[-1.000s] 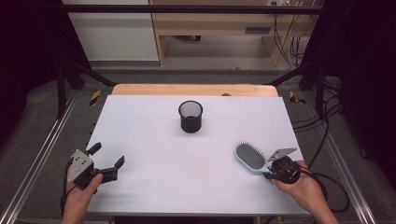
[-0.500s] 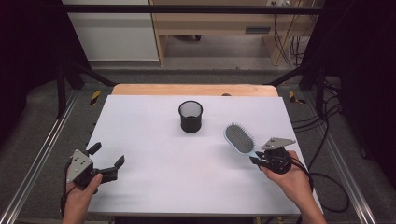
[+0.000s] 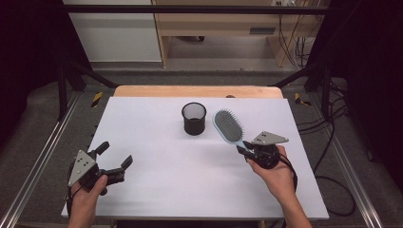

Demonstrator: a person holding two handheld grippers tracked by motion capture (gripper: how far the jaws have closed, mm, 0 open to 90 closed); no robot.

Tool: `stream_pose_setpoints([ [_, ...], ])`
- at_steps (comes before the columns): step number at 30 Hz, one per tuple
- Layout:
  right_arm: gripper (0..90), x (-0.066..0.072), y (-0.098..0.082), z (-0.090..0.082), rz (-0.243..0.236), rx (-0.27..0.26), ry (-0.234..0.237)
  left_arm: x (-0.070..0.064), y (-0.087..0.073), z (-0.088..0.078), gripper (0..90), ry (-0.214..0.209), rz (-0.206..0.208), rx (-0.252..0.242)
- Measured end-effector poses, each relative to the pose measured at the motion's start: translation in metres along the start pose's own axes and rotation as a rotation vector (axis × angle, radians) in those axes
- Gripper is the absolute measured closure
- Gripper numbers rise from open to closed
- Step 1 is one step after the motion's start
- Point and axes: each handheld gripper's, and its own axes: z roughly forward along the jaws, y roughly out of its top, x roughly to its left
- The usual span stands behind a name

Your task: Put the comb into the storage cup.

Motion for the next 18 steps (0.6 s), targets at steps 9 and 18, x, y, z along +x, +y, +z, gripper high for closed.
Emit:
stream_pose_setpoints([
  [9, 69.9, 0.017, 0.018, 0.015, 0.013, -0.076, -0.006, -0.010, 0.030, 0.038, 1.8, -0.042, -0.045, -0.048],
  [18, 69.9, 0.039, 0.030, 0.029, 0.034, -0.156, 0.006, -0.024, 0.035, 0.059, 2.2, -0.075, -0.076, -0.066],
])
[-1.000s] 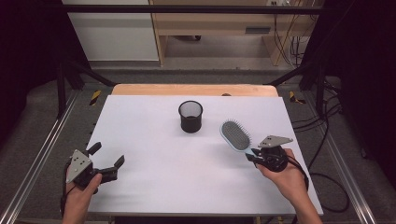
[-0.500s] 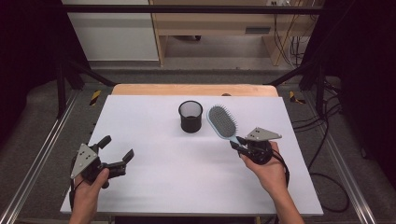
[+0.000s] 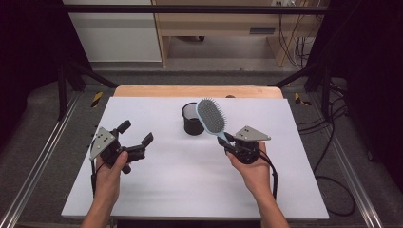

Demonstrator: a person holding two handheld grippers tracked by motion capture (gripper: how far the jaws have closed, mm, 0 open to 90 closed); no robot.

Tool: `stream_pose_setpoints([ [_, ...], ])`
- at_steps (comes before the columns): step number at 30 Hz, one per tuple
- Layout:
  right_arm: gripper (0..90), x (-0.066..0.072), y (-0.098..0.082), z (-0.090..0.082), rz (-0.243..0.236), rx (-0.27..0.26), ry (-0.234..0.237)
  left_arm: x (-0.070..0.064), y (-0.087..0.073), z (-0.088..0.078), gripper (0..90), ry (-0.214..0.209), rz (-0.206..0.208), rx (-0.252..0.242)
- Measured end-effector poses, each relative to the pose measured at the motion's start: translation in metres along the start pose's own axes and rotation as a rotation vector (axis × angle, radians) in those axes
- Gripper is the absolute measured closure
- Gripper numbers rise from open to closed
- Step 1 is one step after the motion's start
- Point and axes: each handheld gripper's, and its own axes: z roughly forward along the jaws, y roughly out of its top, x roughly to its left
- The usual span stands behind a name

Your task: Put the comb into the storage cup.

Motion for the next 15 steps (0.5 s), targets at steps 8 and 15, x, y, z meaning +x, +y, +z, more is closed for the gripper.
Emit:
stream_pose_setpoints([
  [8, 69.9, 0.021, -0.003, 0.003, -0.021, -0.031, 0.038, -0.013, -0.006, -0.011, 1.8, -0.023, -0.024, -0.013],
  [15, 69.9, 0.036, -0.005, 0.012, -0.031, -0.049, 0.068, -0.020, -0.007, -0.006, 1.9, -0.055, -0.086, -0.018],
])
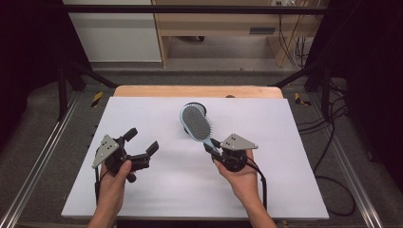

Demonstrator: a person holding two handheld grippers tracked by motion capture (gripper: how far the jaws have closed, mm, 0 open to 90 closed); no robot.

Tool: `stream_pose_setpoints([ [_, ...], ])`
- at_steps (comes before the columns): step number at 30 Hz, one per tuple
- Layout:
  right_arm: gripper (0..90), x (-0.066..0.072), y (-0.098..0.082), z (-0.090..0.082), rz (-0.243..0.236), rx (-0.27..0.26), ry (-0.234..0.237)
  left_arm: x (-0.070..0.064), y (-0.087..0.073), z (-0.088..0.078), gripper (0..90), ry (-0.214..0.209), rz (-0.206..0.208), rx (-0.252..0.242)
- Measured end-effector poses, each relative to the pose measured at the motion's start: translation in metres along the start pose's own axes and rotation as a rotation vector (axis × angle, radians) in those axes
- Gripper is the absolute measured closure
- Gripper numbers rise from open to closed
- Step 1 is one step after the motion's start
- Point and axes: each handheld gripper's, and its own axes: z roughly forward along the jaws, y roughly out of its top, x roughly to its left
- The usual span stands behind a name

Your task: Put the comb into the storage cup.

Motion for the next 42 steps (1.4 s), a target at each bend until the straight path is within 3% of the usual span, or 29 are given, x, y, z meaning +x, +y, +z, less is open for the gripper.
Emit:
stream_pose_setpoints([
  [8, 69.9, 0.015, 0.000, 0.007, -0.025, -0.017, 0.030, -0.011, -0.004, 0.005, 1.9, -0.027, 0.009, 0.020],
  [14, 69.9, 0.029, -0.001, 0.015, -0.043, -0.018, 0.054, -0.013, -0.004, 0.006, 2.1, -0.050, -0.037, 0.017],
  [22, 69.9, 0.048, -0.002, 0.027, -0.066, -0.018, 0.100, -0.017, -0.005, 0.009, 2.3, -0.081, -0.052, 0.022],
  [25, 69.9, 0.054, -0.003, 0.030, -0.078, -0.020, 0.113, -0.016, -0.007, 0.010, 2.4, -0.088, -0.080, 0.025],
  [31, 69.9, 0.060, -0.004, 0.033, -0.087, -0.028, 0.131, -0.015, -0.007, 0.010, 3.3, -0.098, -0.094, 0.028],
  [42, 69.9, 0.066, -0.004, 0.035, -0.116, -0.035, 0.143, -0.012, -0.009, 0.011, 10.4, -0.115, -0.164, 0.027],
])
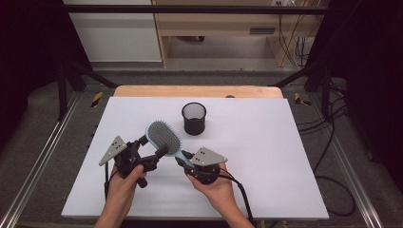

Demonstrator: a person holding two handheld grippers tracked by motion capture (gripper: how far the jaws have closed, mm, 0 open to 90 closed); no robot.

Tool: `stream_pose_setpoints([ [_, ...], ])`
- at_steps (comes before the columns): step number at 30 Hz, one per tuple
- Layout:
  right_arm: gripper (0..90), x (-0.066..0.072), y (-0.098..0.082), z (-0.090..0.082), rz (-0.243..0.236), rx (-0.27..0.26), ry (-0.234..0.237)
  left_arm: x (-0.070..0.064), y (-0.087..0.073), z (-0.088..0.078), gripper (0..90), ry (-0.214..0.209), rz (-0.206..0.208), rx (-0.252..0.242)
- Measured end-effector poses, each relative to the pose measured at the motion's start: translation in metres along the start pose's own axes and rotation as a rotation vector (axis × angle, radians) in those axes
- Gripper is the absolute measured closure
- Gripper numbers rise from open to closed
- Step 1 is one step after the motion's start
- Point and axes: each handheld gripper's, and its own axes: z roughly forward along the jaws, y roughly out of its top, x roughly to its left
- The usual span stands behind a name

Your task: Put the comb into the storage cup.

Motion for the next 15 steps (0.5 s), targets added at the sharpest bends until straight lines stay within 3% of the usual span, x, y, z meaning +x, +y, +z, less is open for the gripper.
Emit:
stream_pose_setpoints([
  [15, 69.8, 0.0077, -0.0023, 0.0063, -0.022, 0.016, 0.007, 0.0048, -0.0031, 0.0001, 20.7, -0.015, -0.108, -0.006],
])
